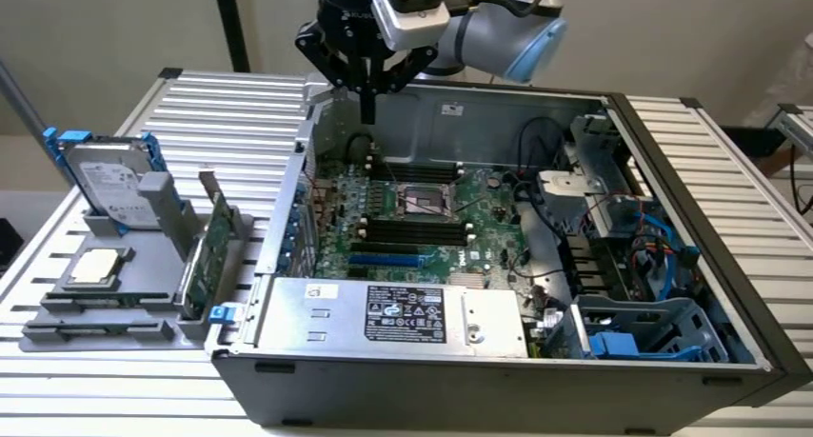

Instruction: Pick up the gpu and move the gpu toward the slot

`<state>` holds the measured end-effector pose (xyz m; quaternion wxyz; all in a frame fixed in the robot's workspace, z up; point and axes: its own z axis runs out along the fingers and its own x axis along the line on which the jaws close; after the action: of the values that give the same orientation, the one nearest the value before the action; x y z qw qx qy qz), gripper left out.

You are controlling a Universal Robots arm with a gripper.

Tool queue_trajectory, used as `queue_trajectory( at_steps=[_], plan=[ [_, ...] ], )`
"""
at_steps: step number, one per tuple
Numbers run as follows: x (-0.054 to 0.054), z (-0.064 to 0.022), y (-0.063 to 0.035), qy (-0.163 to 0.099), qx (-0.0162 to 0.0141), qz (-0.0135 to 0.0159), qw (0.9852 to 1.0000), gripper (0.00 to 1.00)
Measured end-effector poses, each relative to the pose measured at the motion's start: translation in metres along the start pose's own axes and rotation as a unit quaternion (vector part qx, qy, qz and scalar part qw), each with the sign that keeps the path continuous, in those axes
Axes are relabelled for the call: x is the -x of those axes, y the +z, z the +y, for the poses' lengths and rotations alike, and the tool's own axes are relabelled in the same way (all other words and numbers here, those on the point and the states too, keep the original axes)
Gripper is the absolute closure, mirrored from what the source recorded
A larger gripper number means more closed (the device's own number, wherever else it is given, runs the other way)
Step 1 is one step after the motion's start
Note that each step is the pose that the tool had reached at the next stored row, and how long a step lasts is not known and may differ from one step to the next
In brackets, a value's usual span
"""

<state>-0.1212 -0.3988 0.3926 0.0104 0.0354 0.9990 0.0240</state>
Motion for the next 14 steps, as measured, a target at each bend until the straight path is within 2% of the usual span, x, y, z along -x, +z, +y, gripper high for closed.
queue_trajectory(
  at_steps=[14],
  plan=[
    [0.0000, 0.0000, 0.0000, 0.000, 0.0000, 0.0000, 1.0000, 0.89]
  ],
)
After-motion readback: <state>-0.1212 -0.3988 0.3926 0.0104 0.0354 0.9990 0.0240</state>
